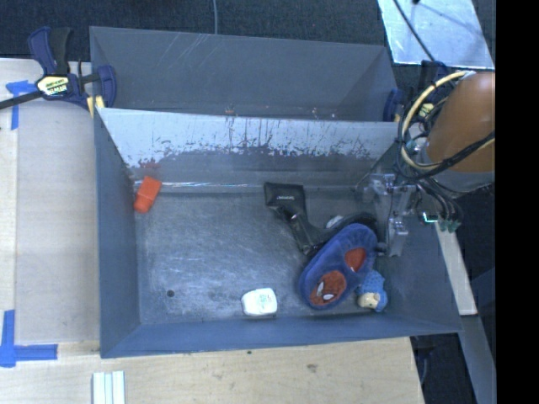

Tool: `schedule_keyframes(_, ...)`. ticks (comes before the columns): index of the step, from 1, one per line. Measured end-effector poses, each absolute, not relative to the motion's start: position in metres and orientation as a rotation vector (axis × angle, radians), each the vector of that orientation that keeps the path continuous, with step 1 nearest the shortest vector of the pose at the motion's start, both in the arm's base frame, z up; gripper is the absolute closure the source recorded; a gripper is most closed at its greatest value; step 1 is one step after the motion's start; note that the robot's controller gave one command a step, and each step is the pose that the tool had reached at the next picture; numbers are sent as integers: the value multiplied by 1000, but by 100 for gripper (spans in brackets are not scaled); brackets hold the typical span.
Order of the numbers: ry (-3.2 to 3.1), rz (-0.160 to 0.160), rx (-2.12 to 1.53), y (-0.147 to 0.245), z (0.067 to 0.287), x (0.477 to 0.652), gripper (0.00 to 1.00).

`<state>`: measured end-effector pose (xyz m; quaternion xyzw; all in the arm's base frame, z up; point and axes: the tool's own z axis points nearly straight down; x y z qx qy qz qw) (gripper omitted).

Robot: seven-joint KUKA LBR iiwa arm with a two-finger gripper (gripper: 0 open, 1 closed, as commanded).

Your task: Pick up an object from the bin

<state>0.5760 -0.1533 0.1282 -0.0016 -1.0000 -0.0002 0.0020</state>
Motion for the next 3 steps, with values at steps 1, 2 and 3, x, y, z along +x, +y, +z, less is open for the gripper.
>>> schedule_keyframes(1, -3141, -2, -34, -119, 77, 558, 0)
schedule_keyframes(2, -3152, 3, -34, -121, 82, 562, 100)
schedule_keyframes(3, -3145, 0, -86, -121, 73, 563, 100)
